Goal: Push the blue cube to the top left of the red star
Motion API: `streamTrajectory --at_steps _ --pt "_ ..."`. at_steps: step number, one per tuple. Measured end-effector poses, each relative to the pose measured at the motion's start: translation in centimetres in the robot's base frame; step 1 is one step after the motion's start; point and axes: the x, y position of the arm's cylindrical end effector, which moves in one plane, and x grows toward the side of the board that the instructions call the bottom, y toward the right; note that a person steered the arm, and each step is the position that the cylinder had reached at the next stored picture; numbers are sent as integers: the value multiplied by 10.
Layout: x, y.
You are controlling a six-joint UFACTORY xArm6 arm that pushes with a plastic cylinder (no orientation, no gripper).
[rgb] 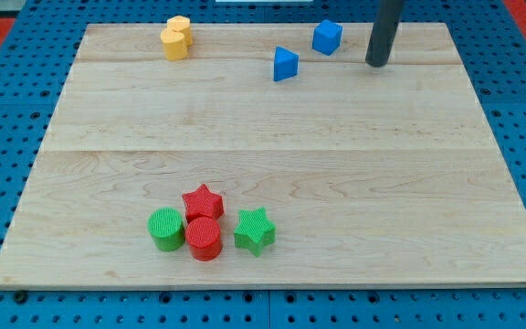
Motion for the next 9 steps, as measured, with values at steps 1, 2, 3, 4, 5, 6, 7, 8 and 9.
streamTrajectory --at_steps 1,2,3,4,5,6,7,8,9 --pt "-35 -46" --pt "-41 -96" --pt "-59 -83" --pt "-63 -84" --pt "-61 -99" --pt "-61 -176" --pt "-42 -256" --pt "40 -205" --pt "114 -167"
